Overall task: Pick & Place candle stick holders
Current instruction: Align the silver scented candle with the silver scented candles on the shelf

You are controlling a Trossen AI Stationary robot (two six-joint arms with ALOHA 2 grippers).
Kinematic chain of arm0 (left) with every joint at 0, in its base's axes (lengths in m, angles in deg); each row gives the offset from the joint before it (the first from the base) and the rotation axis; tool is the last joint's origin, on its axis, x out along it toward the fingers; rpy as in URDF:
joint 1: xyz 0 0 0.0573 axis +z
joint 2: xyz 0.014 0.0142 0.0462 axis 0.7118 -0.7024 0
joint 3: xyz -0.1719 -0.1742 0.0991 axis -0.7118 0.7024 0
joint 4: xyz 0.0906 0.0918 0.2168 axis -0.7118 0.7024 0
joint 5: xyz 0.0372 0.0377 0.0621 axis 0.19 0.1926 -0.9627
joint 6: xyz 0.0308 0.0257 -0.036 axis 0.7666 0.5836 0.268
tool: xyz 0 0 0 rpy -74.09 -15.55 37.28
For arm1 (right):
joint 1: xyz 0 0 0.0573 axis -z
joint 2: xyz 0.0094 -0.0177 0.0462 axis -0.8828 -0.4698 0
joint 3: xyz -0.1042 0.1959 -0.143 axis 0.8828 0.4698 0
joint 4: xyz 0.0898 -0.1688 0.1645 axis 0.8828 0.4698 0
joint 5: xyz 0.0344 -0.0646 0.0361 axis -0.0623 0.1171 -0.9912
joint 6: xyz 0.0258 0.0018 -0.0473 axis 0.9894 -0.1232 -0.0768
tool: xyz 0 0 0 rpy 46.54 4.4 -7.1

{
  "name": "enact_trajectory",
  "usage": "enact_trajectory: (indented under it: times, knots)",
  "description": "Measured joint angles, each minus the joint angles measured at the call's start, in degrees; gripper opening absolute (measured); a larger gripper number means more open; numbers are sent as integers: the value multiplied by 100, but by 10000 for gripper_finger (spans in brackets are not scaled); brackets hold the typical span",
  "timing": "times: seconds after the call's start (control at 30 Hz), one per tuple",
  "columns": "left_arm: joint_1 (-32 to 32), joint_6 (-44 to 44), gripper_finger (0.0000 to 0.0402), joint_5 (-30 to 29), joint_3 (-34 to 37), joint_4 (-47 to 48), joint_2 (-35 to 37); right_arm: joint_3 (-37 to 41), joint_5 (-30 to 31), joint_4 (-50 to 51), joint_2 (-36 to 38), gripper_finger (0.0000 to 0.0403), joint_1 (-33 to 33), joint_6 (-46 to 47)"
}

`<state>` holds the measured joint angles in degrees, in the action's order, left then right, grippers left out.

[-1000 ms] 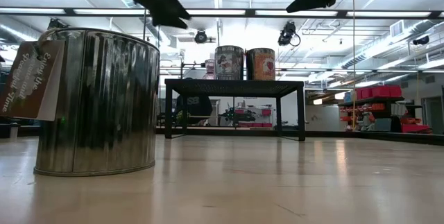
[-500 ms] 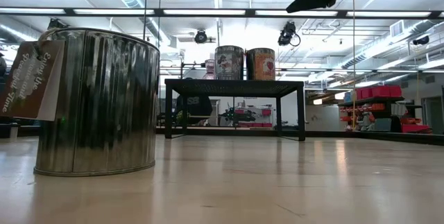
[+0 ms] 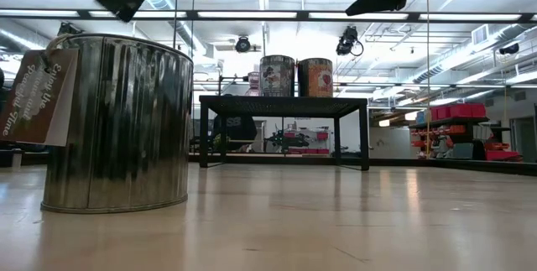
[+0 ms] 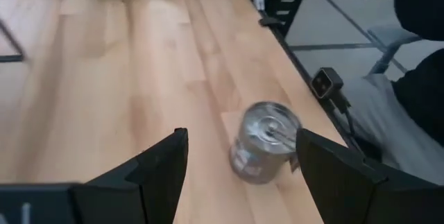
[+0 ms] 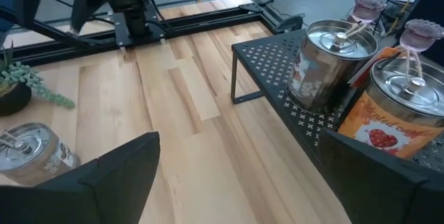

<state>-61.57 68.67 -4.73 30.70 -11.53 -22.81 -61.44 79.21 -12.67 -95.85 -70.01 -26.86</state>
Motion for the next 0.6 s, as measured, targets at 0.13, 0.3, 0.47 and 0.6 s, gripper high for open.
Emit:
enact_trajectory:
  times: [0.13,0.3,0.47,0.6]
  knots:
    - [-891,-246,270,-906,712,-832,-116,0,1,0,0,389,0,2]
    - [-1689,-271,270,-1756,1445,-2109,-291,0,-2,-3,0,389,0,5]
    - [-2143,-261,270,-2029,1972,-3446,-588,0,-144,-55,0,389,0,68]
    - [-2363,-243,270,-2244,2136,-4015,-932,0,-315,-73,0,389,-2,67]
